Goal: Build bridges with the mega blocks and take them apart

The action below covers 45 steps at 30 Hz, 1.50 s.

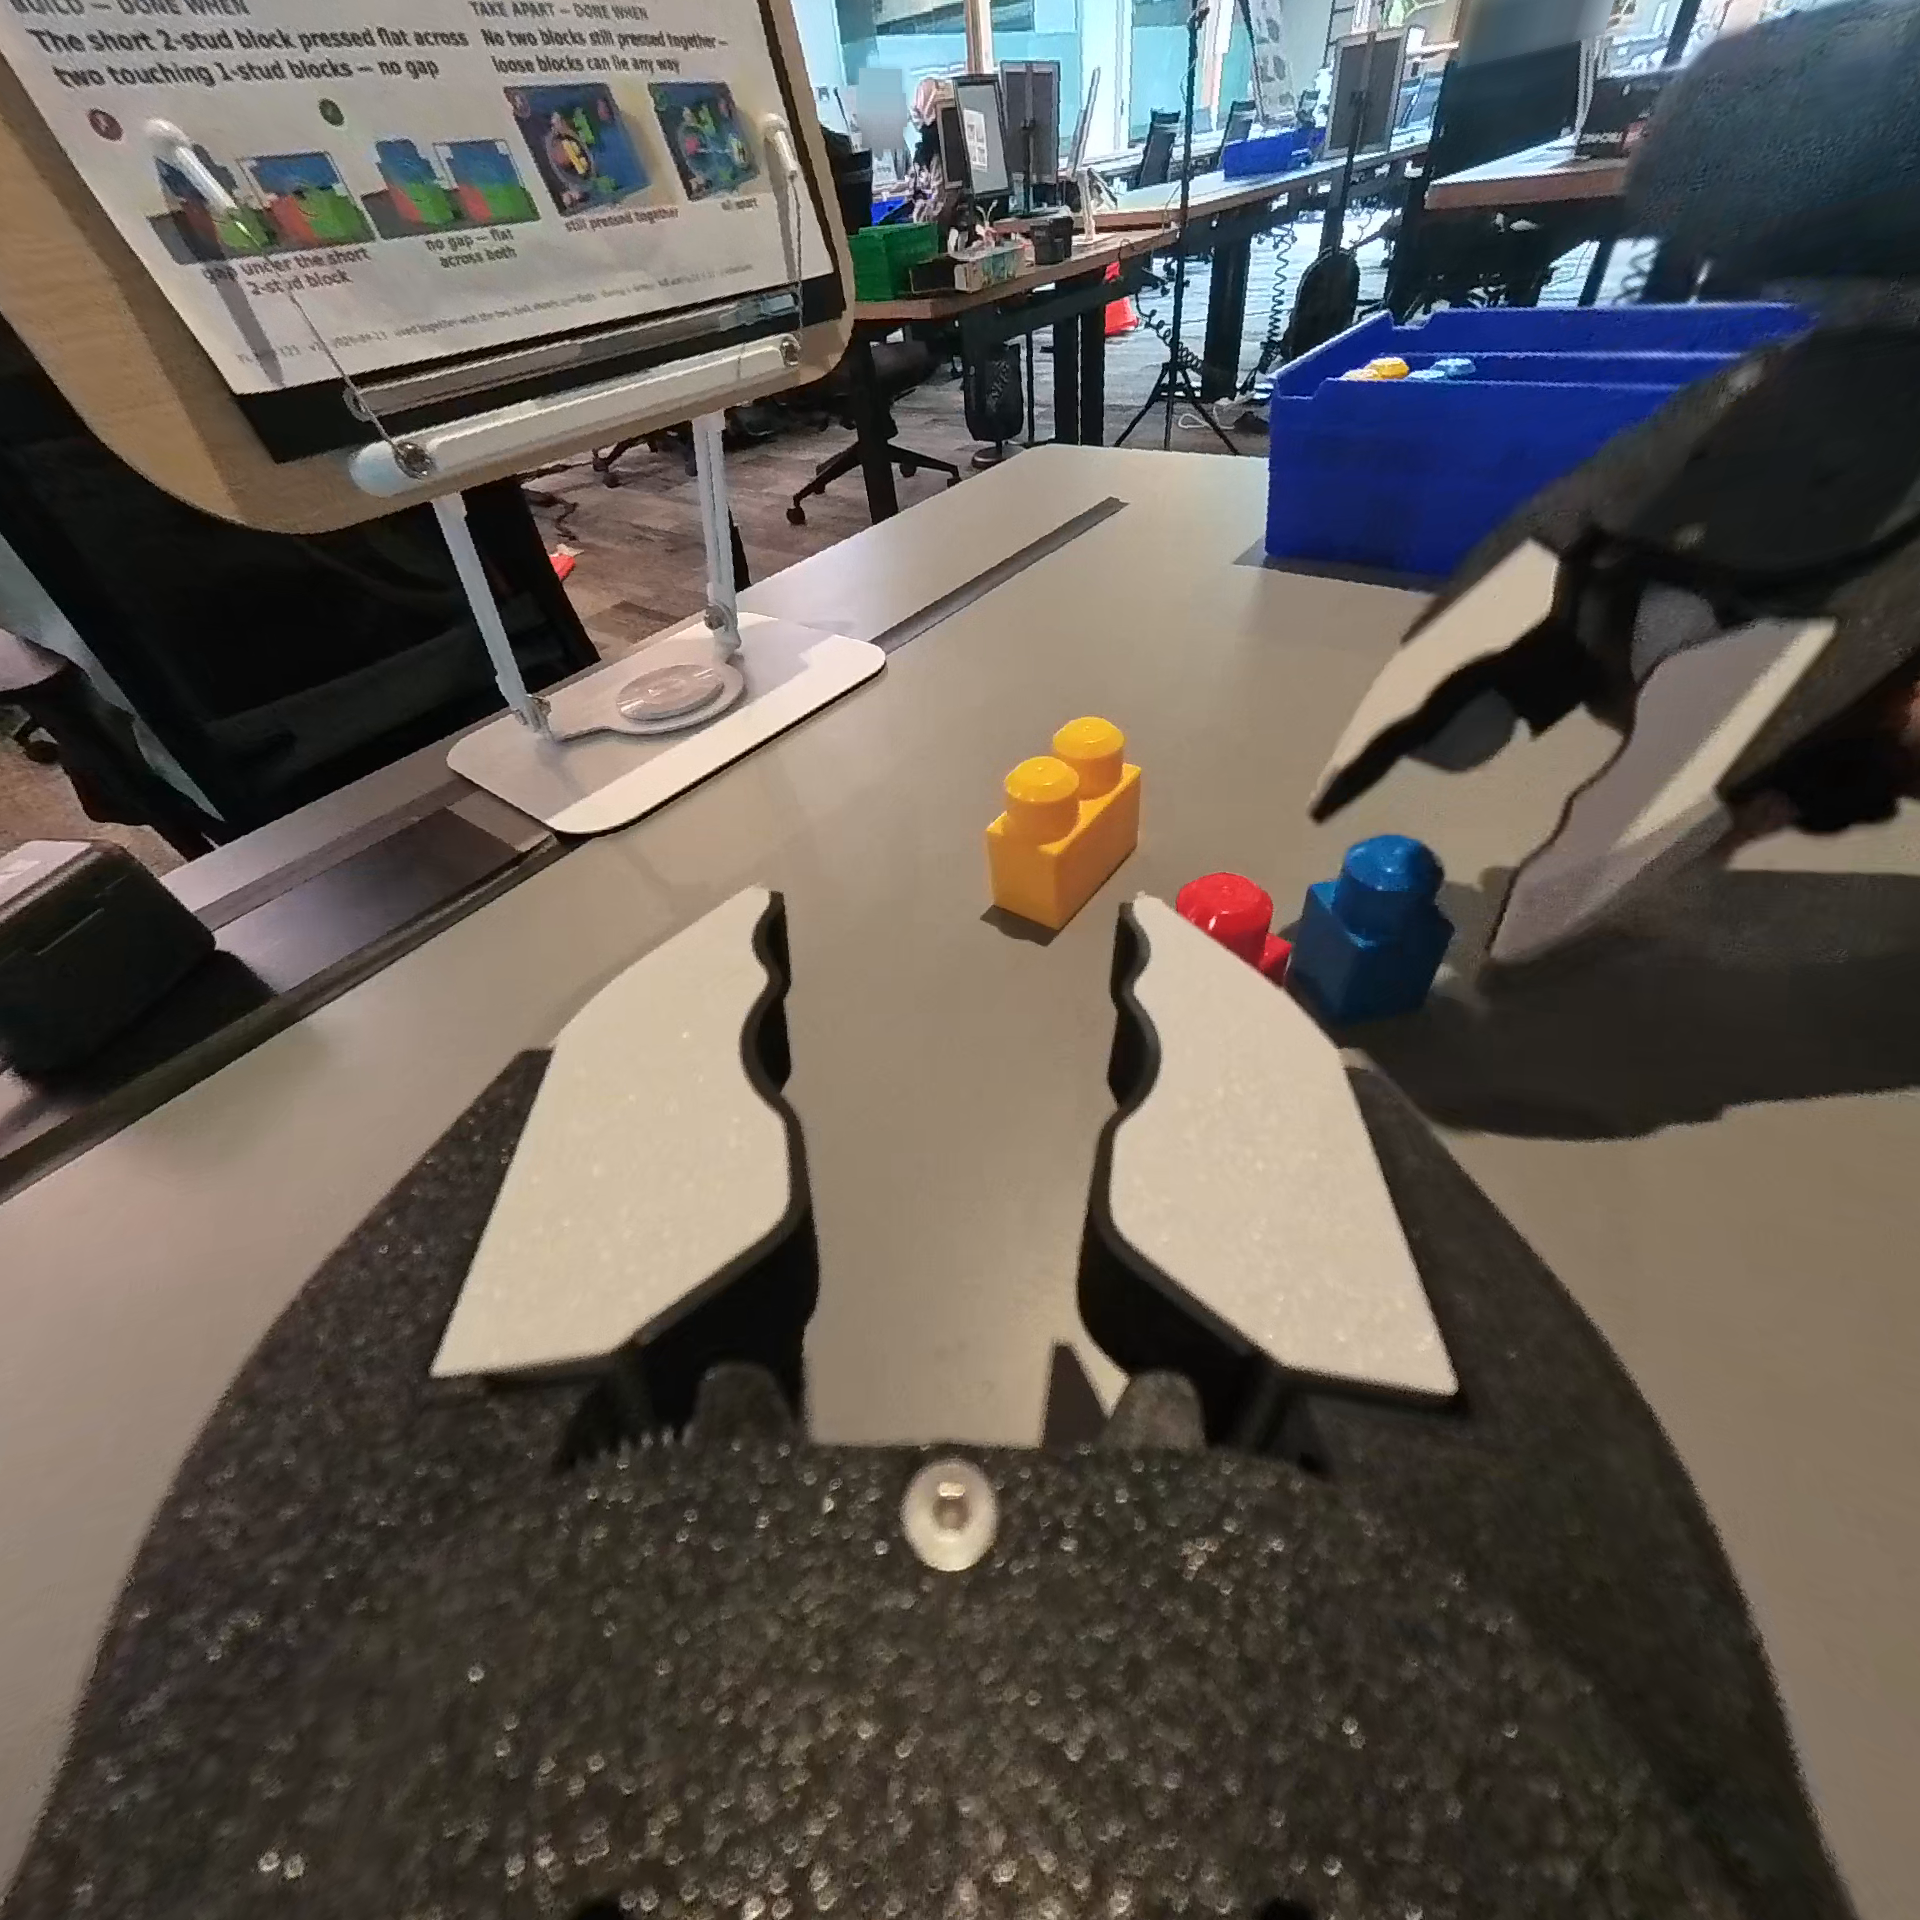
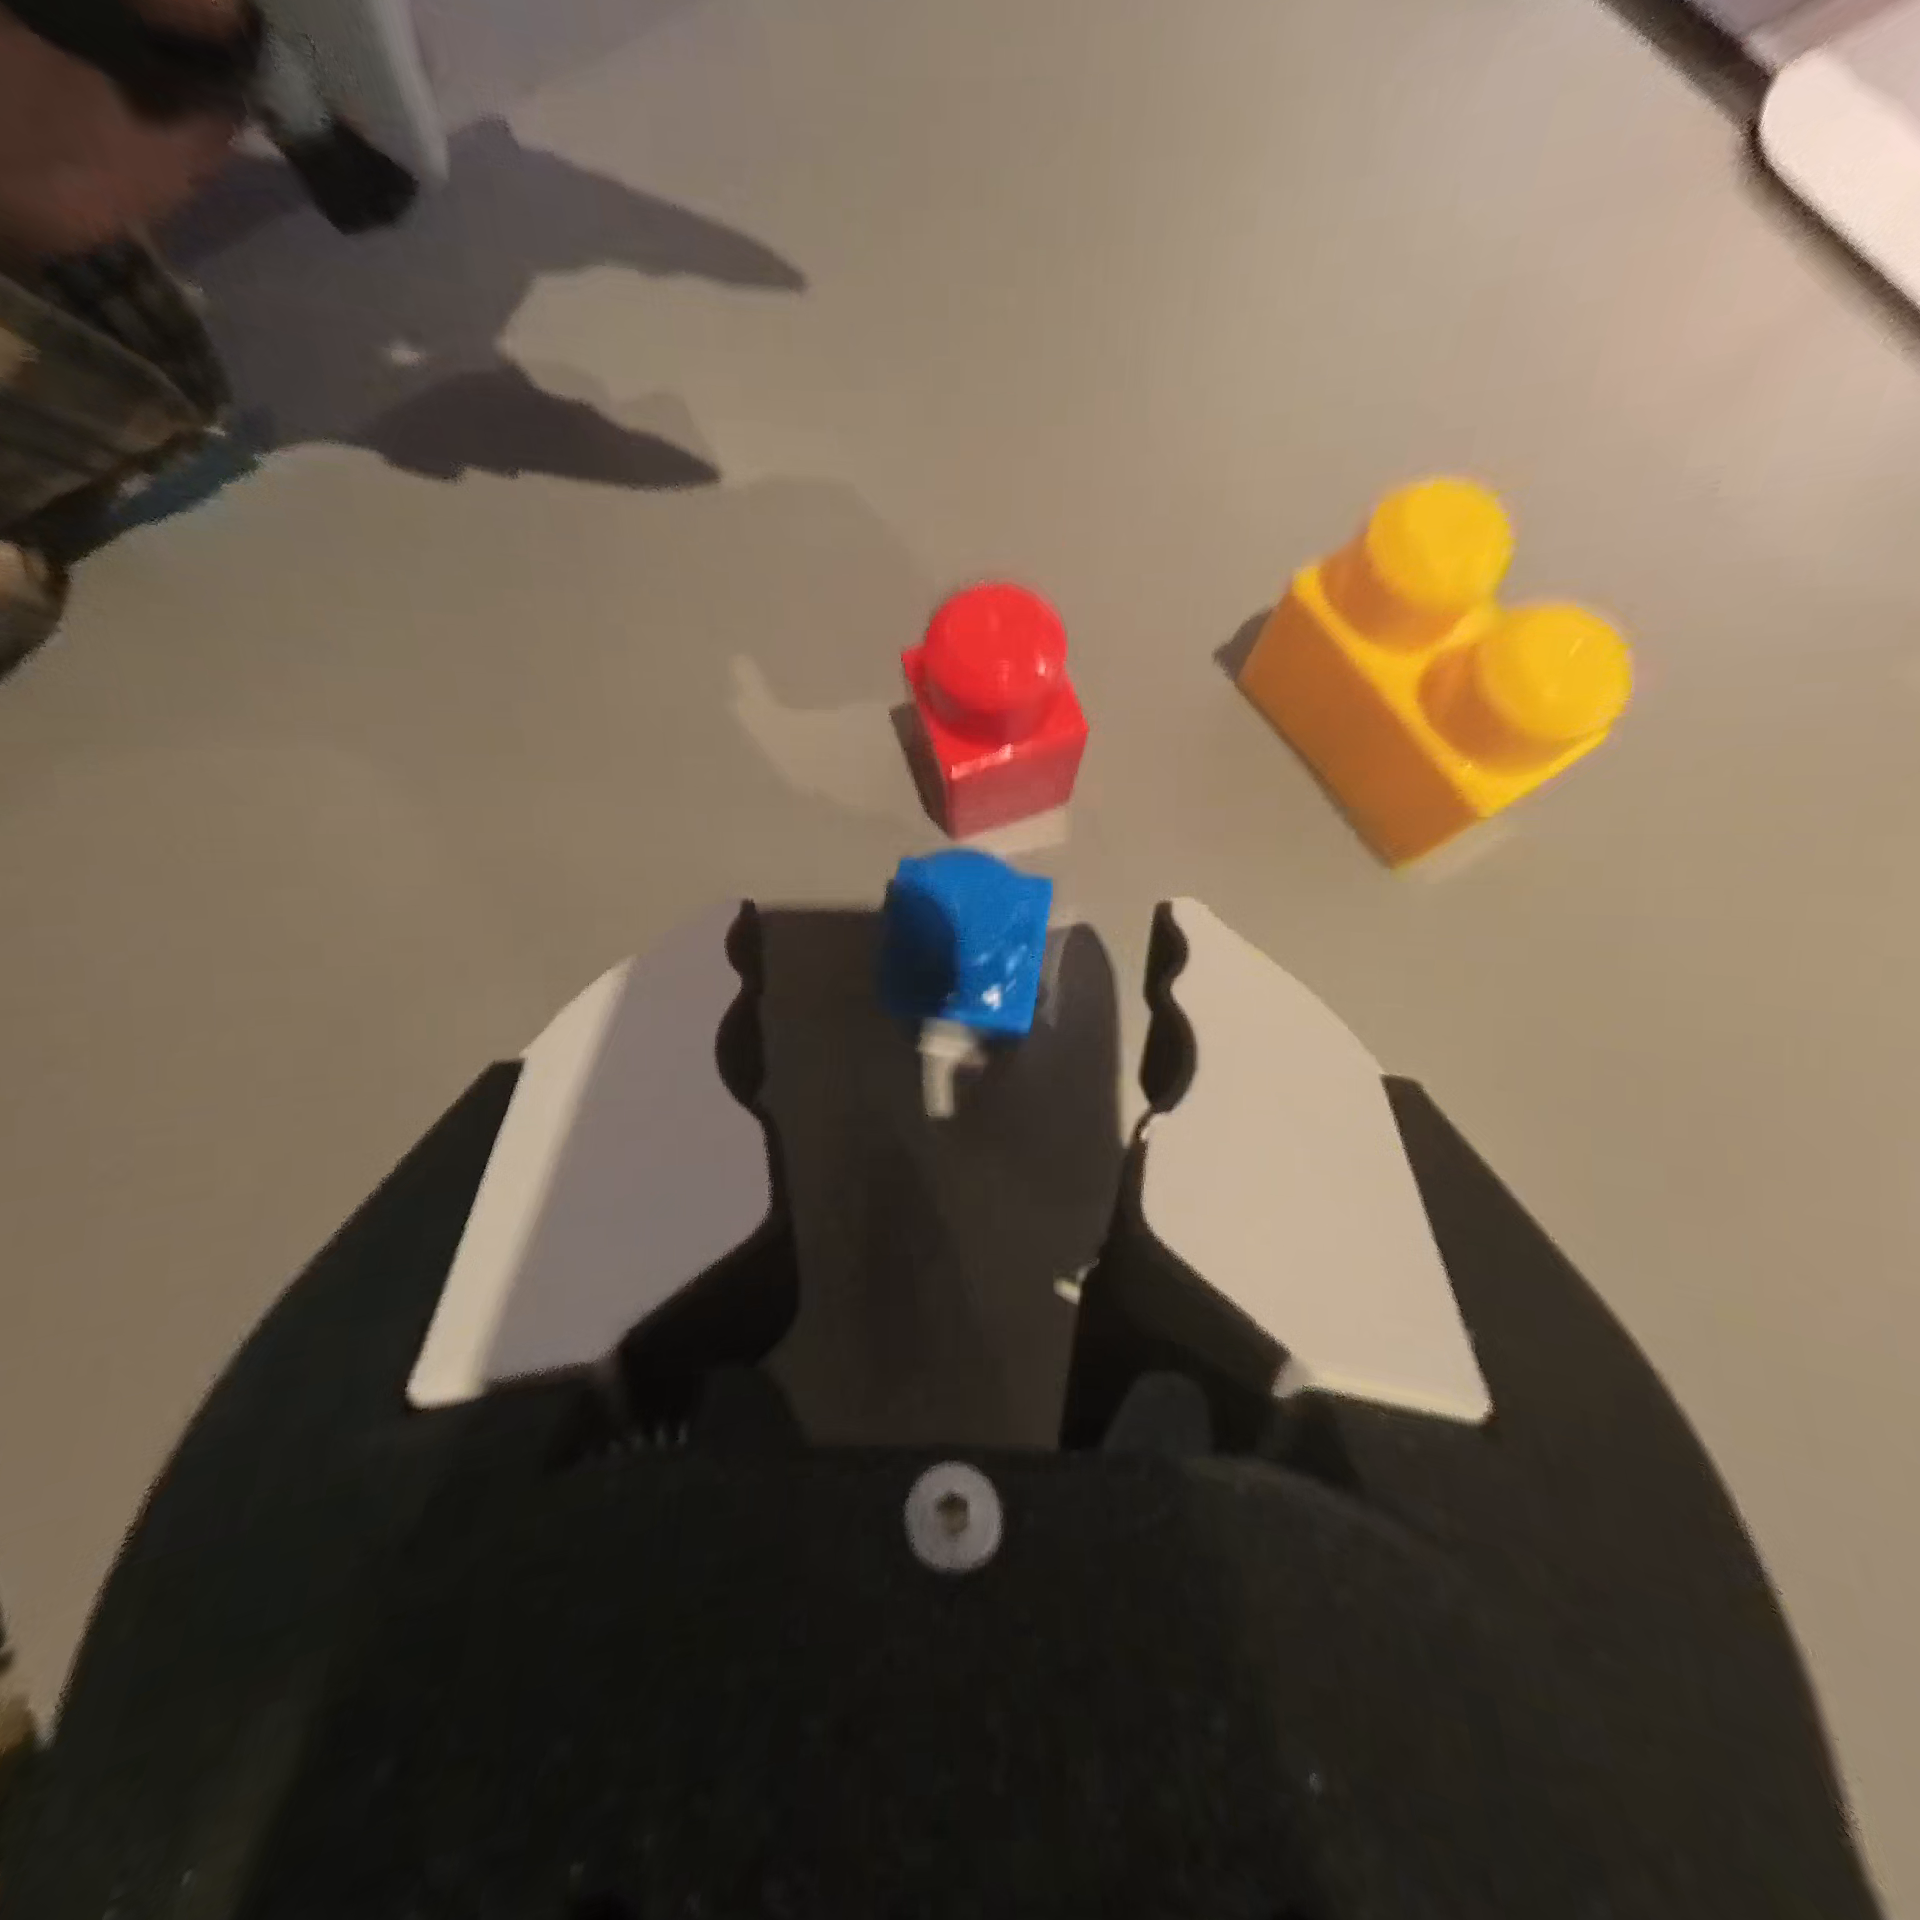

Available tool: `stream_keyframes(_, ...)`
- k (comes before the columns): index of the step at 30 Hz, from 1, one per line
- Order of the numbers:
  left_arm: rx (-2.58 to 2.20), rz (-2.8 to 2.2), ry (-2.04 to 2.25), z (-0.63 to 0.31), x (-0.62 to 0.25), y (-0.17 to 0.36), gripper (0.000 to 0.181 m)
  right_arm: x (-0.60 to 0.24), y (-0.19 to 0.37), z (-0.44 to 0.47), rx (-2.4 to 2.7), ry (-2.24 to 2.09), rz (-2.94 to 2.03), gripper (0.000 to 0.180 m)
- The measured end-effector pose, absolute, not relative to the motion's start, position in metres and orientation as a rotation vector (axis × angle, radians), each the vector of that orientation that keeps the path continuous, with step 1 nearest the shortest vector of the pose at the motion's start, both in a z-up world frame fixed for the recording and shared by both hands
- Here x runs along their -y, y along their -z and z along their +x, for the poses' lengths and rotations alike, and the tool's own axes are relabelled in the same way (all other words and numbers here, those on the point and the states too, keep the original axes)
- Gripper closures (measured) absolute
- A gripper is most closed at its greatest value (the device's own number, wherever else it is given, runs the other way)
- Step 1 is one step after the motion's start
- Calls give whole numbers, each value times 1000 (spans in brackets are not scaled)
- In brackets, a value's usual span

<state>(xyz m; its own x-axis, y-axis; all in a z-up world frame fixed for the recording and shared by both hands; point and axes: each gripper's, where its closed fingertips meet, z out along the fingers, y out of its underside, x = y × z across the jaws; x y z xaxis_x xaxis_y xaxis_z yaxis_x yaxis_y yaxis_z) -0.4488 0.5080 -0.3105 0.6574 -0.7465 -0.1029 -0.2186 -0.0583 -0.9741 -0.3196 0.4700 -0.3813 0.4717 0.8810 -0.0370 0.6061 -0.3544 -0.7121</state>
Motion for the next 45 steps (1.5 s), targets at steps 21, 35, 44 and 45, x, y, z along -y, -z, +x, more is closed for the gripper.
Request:
stream_keyframes(21,-821,-1677,536,-457,-513,324,114,-503,396,-358,1609,-467,-2379,147)
stream_keyframes(35,-785,-1681,531,-462,-516,323,116,-496,377,-352,1226,-430,-2645,148)
stream_keyframes(44,-783,-1676,533,-462,-515,321,116,-494,392,-347,1234,-312,-2657,148)
stream_keyframes(45,-786,-1677,534,-462,-515,321,116,-493,393,-346,1239,-306,-2662,148)
